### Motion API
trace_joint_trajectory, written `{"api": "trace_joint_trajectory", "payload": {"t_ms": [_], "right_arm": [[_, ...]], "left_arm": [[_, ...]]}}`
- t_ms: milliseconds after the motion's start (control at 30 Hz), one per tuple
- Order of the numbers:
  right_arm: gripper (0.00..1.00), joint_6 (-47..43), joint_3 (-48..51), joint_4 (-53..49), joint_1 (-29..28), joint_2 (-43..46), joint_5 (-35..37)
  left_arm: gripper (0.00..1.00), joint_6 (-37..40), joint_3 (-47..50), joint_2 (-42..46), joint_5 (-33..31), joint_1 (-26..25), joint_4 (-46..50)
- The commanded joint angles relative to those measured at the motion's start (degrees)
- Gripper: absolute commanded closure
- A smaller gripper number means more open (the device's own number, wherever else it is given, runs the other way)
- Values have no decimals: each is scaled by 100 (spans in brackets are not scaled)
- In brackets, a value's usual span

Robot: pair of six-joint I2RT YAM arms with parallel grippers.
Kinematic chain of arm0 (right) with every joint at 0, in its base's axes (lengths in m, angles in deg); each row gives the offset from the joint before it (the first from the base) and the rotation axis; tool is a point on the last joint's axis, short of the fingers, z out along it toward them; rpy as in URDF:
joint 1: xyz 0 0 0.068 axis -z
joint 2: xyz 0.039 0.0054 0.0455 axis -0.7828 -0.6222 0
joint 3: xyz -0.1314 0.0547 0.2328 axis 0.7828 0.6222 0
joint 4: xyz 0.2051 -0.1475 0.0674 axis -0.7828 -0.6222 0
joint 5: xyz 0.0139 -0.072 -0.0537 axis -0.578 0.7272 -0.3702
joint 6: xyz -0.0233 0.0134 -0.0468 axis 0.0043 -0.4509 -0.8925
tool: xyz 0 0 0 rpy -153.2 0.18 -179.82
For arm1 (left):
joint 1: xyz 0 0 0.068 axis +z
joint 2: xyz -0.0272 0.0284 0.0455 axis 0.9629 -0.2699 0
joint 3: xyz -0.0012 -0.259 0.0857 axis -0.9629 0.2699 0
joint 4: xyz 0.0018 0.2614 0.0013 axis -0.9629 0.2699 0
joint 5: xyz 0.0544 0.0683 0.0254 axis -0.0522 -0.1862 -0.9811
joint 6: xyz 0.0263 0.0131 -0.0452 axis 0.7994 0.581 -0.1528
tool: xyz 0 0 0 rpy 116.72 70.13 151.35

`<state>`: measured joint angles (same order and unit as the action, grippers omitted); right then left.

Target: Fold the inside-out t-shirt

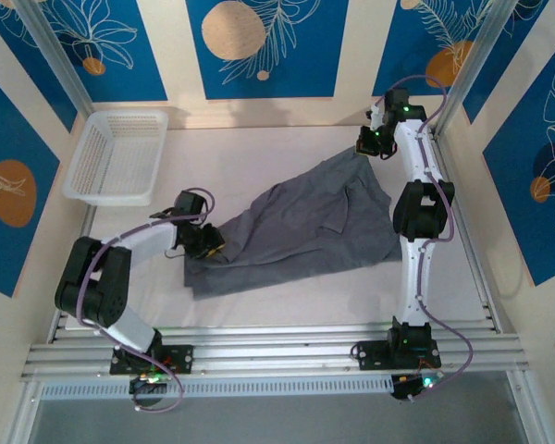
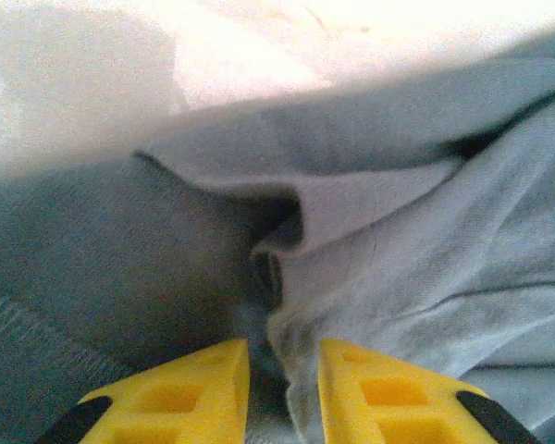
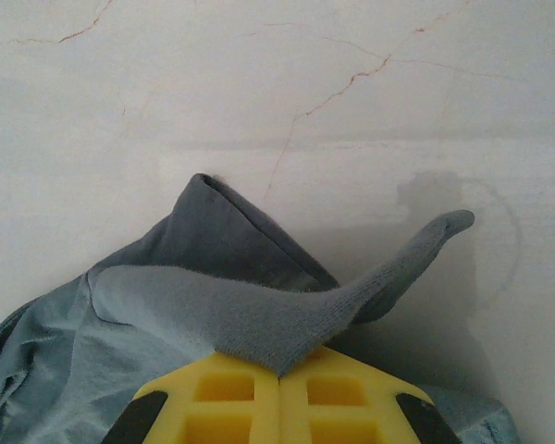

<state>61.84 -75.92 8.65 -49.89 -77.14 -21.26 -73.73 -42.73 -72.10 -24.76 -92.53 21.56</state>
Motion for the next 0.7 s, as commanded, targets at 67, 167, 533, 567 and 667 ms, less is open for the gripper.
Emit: {"api": "trace_joint_trajectory", "payload": {"t_ms": [67, 167, 533, 567, 667], "right_arm": [[100, 31, -90, -148, 1, -51, -102], [100, 31, -77, -138, 4, -51, -113], [100, 31, -60, -140, 14, -40, -94], [100, 40, -68, -139, 13, -36, -91], [100, 94, -94, -89, 37, -34, -3]], "left_arm": [[79, -53, -108, -126, 6, -45, -205], [79, -53, -102, -142, 40, -44, -240], [100, -25, -312, -62, 2, -46, -136], [100, 18, -399, -53, -43, -29, -55], [100, 210, -846, -46, -135, 245, 213]]}}
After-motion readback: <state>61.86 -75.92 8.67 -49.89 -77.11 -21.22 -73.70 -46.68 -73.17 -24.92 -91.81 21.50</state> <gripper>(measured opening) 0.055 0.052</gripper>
